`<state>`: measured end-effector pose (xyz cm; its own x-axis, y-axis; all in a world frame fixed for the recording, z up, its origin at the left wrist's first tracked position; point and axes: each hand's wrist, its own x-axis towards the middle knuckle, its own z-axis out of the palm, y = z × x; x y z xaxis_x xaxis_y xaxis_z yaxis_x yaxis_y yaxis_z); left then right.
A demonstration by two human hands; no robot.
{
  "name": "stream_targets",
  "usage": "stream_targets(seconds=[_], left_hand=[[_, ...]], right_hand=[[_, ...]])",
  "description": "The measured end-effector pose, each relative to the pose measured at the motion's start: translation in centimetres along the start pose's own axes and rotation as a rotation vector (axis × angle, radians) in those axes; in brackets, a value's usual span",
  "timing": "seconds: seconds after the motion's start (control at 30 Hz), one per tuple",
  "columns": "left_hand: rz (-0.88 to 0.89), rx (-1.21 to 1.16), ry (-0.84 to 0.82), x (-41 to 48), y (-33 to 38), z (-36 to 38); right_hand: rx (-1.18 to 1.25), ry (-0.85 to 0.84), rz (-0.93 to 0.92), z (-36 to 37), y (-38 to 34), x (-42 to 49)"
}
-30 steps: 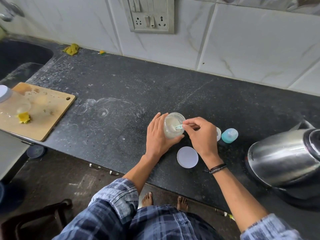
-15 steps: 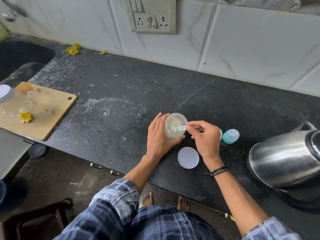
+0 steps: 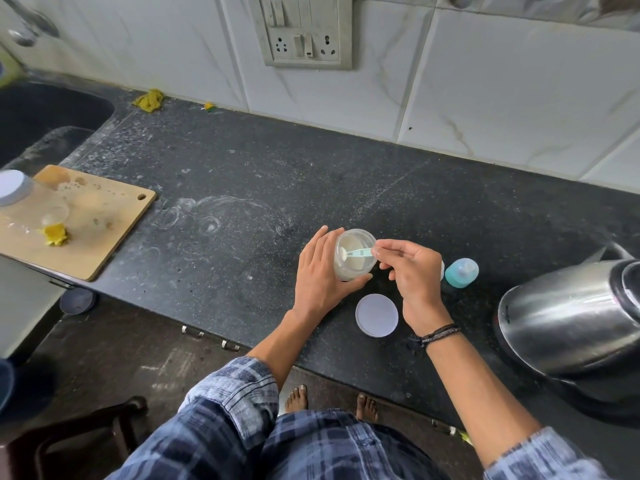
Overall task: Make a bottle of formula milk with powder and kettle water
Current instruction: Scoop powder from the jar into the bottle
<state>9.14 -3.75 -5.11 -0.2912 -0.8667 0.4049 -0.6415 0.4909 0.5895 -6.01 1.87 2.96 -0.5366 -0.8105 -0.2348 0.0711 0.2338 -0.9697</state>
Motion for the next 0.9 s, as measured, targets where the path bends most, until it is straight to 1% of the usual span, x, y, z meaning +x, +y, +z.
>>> stream_targets(seconds=[0.13, 0.23, 0.3, 0.5, 0.57, 0.63, 0.77, 0.83, 0.9], left_hand=[[0.001, 0.007, -0.002, 0.0, -0.1, 0.1], [-0.005, 0.008, -0.004, 0.0, -0.1, 0.1], [0.001, 0.003, 0.003, -0.1, -0.1, 0.2], [0.03, -0.002, 0.032, -0.2, 0.3, 0.3], [0.036, 0.002, 0.032, -0.2, 0.4, 0.3], [0.045, 0.01, 0.009, -0.2, 0.4, 0.1], [0.063, 0.025, -0.002, -0.2, 0.6, -0.2], [0.049, 0.024, -0.009, -0.3, 0.6, -0.2], [0.032, 0.017, -0.006, -0.3, 0.5, -0.1]], right_hand=[[0.054, 0.015, 0.043, -0.3, 0.0, -0.1], [0.008, 0.048, 0.0, -0.6, 0.1, -0.2], [-0.105, 0.053, -0.097, -0.5, 0.1, -0.3], [-0.581, -0.014, -0.42, 1.1, -0.2, -0.2], [-0.713, -0.043, -0.468, 1.8, -0.2, -0.2], [-0.767, -0.084, -0.437, 2.4, -0.2, -0.2], [-0.791, -0.147, -0.364, 3.0, -0.3, -0.2], [-0.767, -0.153, -0.361, 3.0, -0.5, -0.1], [-0.691, -0.159, -0.353, 2.8, -0.7, 0.0]])
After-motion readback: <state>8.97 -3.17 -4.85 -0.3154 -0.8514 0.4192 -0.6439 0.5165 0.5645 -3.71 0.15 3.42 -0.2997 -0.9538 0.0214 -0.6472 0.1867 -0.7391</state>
